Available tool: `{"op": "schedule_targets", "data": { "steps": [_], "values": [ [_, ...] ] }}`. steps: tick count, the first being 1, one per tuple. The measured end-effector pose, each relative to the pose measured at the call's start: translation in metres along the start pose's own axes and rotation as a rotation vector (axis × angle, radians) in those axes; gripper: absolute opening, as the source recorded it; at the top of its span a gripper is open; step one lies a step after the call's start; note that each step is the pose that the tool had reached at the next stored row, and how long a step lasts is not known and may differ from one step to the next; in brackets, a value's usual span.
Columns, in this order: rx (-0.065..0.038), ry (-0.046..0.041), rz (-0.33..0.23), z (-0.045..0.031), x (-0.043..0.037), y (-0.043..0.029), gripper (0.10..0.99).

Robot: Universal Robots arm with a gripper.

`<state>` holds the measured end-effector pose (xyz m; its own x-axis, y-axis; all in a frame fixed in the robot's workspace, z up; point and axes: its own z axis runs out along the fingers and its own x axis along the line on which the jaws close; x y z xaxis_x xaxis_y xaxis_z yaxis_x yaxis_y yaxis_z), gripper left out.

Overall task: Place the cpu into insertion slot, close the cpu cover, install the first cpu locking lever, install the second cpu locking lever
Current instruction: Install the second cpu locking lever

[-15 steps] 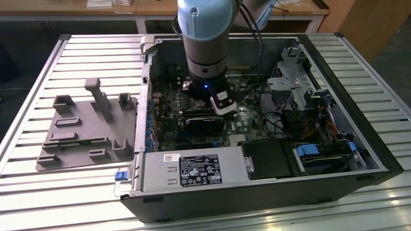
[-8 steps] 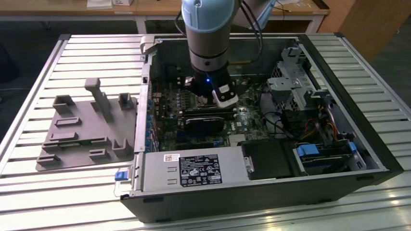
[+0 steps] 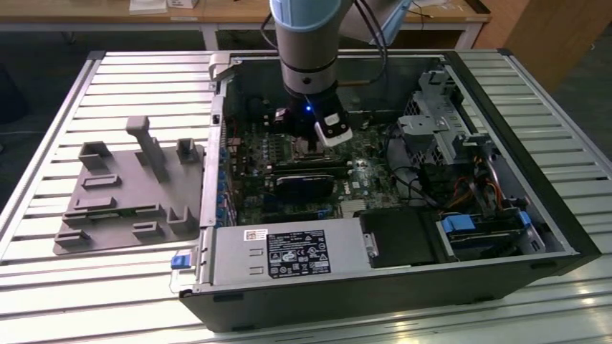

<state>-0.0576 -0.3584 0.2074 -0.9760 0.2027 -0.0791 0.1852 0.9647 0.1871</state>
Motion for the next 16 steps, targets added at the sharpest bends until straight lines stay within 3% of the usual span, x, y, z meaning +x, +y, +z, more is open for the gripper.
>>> {"op": "schedule_targets", "data": {
  "steps": [4,8,16],
  "values": [
    [0.016,-0.0030,-0.002,0.0015,0.0014,0.0088,0.102],
    [0.028,-0.0051,-0.003,-0.0017,0.0016,0.0124,0.102],
    [0.034,-0.0064,-0.004,-0.0055,0.0015,0.0140,0.102]
  ]
}}
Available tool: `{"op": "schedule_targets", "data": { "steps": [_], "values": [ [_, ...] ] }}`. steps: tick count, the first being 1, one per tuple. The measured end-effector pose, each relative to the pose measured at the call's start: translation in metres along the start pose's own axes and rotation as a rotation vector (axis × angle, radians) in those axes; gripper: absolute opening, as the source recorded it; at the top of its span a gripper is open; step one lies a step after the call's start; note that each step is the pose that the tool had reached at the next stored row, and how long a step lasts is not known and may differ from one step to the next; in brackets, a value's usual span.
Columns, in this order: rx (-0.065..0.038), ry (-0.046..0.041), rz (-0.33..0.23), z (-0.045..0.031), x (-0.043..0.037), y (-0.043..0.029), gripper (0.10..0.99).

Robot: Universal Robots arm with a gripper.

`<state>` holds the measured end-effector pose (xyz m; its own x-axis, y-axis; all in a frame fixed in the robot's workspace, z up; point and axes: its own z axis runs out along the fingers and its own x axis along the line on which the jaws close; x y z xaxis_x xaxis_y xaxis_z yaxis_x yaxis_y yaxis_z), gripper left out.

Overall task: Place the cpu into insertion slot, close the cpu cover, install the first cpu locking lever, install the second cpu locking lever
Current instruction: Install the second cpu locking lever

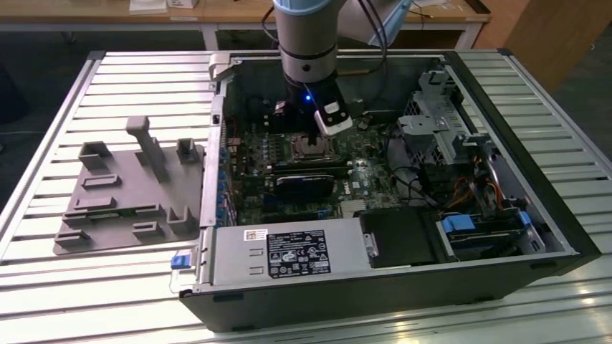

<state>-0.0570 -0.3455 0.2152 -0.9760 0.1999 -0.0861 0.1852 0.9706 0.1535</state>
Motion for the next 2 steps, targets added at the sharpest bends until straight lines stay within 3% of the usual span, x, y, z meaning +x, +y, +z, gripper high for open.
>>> {"op": "schedule_targets", "data": {
  "steps": [2],
  "values": [
    [0.000,0.0000,0.000,0.0000,0.0000,0.0000,0.102]
  ]
}}
